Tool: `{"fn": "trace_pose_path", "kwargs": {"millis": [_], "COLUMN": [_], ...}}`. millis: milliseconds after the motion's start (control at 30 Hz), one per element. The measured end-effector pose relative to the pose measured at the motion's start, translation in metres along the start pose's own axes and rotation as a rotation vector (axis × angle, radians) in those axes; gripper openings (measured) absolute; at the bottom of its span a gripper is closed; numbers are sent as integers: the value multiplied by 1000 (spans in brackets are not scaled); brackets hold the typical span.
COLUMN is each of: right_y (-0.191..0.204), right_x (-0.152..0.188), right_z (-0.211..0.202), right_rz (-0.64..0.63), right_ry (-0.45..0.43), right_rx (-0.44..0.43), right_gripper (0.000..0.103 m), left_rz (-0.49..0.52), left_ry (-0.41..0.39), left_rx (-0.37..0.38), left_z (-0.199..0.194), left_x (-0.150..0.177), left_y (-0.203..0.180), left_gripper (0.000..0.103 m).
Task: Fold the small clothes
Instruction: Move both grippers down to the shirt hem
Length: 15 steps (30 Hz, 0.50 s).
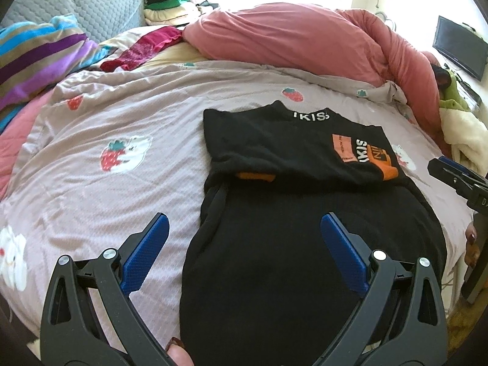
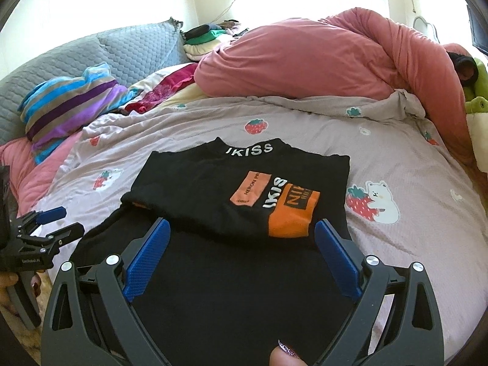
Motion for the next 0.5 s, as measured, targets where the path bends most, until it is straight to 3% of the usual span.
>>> {"fn": "trace_pose_path", "kwargs": {"millis": [500], "right_y": [-24], "right_x": [23], "right_z": [-14], "right_rz": [13], "right_ry": [24], "right_rx": [37], "right_gripper": [95], "left_rz": [-54], "left_ry": [40], "left_rx": [-42], "left_z": [-23], "left_x": [37], "left_y": [23], "left_gripper": [93]}}
Point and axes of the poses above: each gripper's, at about its wrist camera, not at the fingertips, and z roughly the way its jaws point, y to its left, x to its underside, the point moved 3 cm from there along z, roughly the way its jaws point, and after that the axes turned 14 degrees about z, right-handed, at the moved point
